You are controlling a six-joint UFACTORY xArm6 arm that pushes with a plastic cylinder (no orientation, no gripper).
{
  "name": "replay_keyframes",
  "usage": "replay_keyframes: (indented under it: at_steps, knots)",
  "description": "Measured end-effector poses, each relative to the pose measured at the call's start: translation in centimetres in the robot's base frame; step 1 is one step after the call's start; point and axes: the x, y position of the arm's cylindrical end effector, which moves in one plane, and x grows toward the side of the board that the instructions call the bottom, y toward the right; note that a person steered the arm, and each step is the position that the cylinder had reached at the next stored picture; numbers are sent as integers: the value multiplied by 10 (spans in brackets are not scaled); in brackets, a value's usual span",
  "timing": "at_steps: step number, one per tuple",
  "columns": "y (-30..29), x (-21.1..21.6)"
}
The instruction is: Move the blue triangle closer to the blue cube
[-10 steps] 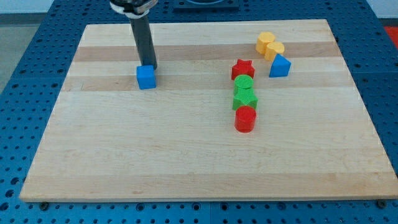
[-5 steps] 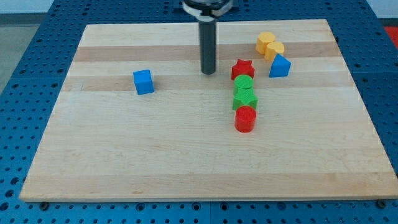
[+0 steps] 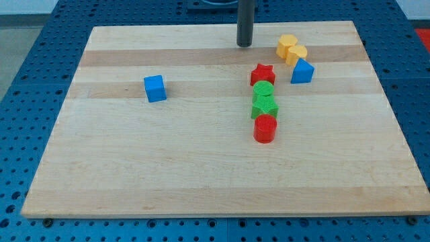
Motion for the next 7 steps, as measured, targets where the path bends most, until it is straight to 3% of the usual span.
replay_keyframes:
  at_steps: [3, 5, 7]
  knots:
    - [153, 5]
    - [152, 74]
    - [113, 109]
